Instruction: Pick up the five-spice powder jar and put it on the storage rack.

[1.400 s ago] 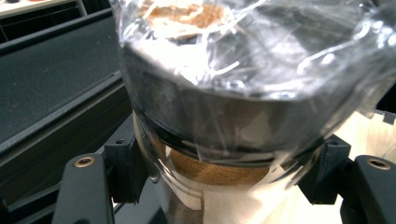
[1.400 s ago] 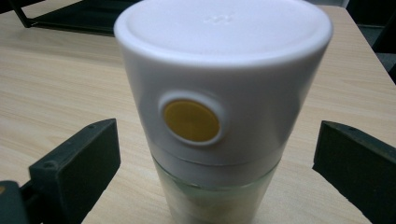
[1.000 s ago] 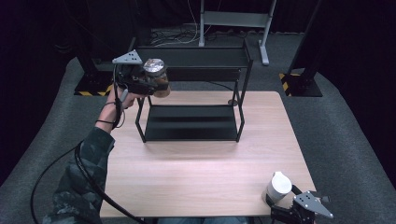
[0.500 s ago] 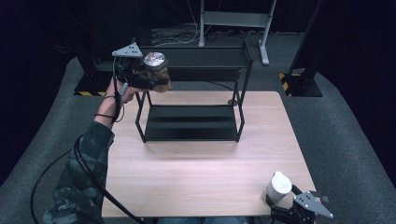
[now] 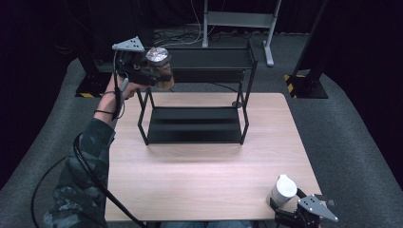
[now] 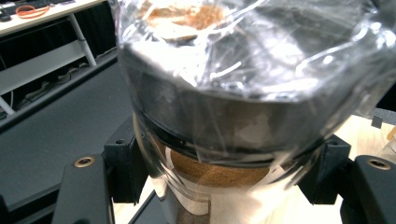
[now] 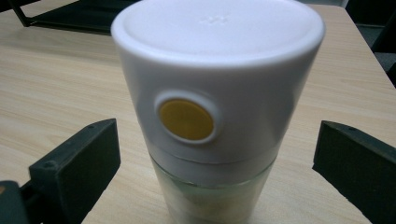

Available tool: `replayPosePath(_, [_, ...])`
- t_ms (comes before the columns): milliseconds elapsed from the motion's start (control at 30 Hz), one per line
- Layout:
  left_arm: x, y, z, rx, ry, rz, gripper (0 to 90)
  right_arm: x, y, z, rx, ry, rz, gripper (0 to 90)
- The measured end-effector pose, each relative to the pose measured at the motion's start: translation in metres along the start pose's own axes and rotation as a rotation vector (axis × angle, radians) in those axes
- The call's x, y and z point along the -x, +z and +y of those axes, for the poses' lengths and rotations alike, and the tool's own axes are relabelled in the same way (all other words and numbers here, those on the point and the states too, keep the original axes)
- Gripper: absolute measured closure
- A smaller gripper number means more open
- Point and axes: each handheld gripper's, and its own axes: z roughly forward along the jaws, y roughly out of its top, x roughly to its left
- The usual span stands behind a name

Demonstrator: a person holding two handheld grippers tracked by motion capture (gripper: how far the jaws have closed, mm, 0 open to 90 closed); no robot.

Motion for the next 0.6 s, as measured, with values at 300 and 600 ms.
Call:
replayPosePath(300, [-0.004,-0.002,0.015,0.0,0.011,0.009,30.2,-0.001,0.001,0.001,-0.003,-0.004,0.0,0.0])
replayPosePath(600, [-0.015,0.003,0.028,-0.01,-0.006,0.032,30.2,0.0,0.001,0.0,-0.006,-0.002,-0.001,0.0])
